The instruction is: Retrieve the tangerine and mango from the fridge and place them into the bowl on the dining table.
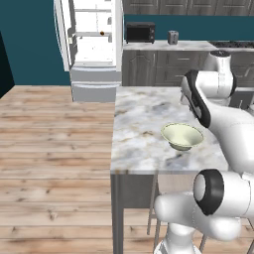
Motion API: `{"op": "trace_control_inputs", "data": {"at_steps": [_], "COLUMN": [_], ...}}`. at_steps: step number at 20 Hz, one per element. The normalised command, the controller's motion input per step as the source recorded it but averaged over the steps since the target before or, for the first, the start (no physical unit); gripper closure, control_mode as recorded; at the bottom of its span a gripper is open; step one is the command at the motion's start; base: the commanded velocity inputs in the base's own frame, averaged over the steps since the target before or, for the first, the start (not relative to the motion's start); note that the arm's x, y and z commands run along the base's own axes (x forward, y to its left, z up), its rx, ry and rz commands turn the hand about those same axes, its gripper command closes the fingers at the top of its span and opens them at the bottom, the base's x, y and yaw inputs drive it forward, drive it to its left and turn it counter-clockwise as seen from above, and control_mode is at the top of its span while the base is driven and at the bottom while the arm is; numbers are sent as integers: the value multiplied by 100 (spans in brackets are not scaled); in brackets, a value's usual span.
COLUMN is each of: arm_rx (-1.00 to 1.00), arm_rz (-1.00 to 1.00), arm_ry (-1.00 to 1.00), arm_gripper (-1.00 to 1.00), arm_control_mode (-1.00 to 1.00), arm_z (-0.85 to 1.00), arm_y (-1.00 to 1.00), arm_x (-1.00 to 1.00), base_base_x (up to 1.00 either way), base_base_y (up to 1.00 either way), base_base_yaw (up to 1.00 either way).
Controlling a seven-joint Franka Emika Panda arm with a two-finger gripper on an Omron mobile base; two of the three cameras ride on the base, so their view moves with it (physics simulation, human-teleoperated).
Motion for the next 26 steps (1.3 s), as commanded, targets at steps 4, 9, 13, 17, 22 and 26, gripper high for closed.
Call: {"op": "trace_control_inputs", "data": {"at_steps": [4, 9, 13, 17, 22, 26], "arm_rx": [11, 8, 7, 0, 0, 0], "arm_rz": [2, 0, 1, 0, 0, 0], "arm_ry": [28, 15, 0, -2, 0, 0], "arm_gripper": [100, 100, 100, 100, 100, 100], "arm_control_mode": [-100, -100, -100, -100, -100, -100], "arm_z": [-31, -31, -38, -47, -45, -40], "arm_y": [-5, 0, 0, 0, 0, 0], "arm_x": [1, 12, 19, 25, 27, 26], "base_base_x": [0, 0, 0, 0, 0, 0], "base_base_y": [0, 0, 0, 0, 0, 0], "base_base_yaw": [0, 0, 0, 0, 0, 0]}}
